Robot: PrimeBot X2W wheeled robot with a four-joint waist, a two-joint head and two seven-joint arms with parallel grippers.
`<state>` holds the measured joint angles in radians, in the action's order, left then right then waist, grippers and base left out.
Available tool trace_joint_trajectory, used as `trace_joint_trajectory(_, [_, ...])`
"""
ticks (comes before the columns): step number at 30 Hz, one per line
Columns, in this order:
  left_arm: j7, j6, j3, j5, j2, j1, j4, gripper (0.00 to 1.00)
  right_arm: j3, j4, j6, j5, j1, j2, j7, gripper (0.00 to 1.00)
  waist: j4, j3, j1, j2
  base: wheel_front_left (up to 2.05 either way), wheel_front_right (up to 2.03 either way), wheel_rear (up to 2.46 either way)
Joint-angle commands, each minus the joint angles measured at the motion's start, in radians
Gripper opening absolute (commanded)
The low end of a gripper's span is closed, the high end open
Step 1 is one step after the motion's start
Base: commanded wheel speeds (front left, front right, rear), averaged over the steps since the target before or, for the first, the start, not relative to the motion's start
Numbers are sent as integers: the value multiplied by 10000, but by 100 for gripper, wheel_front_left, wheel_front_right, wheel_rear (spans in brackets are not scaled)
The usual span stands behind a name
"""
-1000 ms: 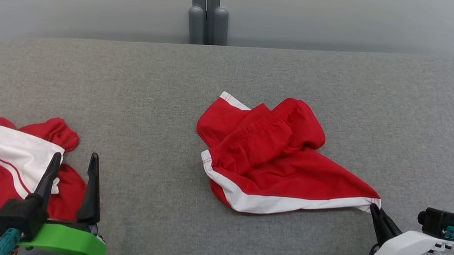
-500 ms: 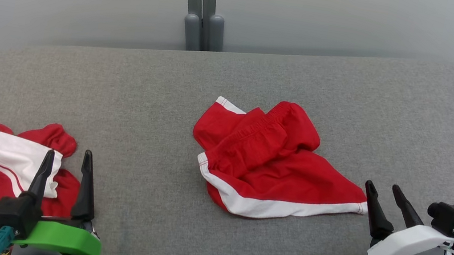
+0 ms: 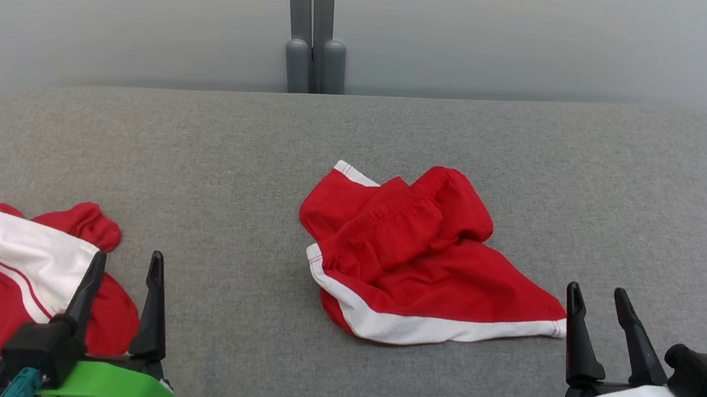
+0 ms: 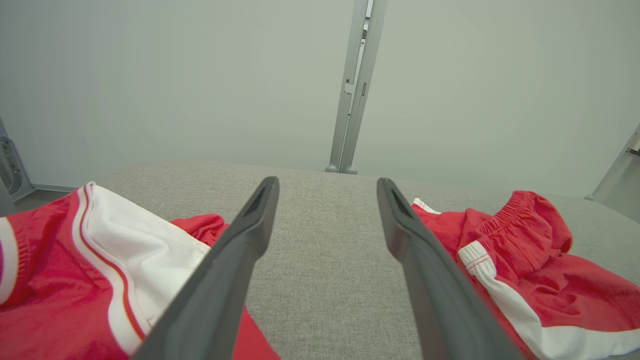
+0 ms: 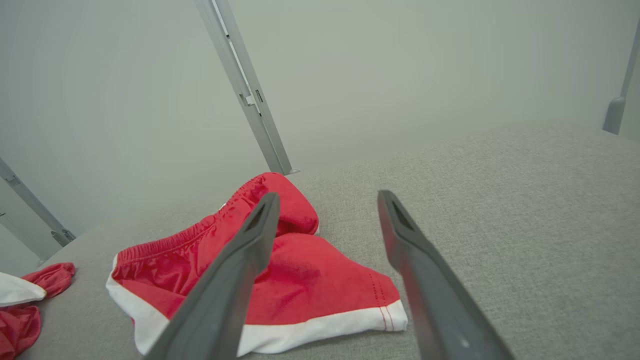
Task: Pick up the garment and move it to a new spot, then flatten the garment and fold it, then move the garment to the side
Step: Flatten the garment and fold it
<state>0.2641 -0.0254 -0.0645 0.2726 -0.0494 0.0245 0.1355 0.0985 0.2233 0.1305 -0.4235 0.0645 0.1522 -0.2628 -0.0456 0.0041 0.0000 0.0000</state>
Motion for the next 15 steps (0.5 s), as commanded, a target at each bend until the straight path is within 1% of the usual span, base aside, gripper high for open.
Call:
trace_joint_trajectory(1, [6,61,-53,154,-21,69,21,100,-49,-97,4,119,-108,-28,-25,100,-5,-9,0,0,0,0,0])
trace_joint_trajectory(15, [6,67,-88,68,-21,-117,114,100,166,140,4,195,-22,10,-27,100,-167,27,0,0,0,0,0])
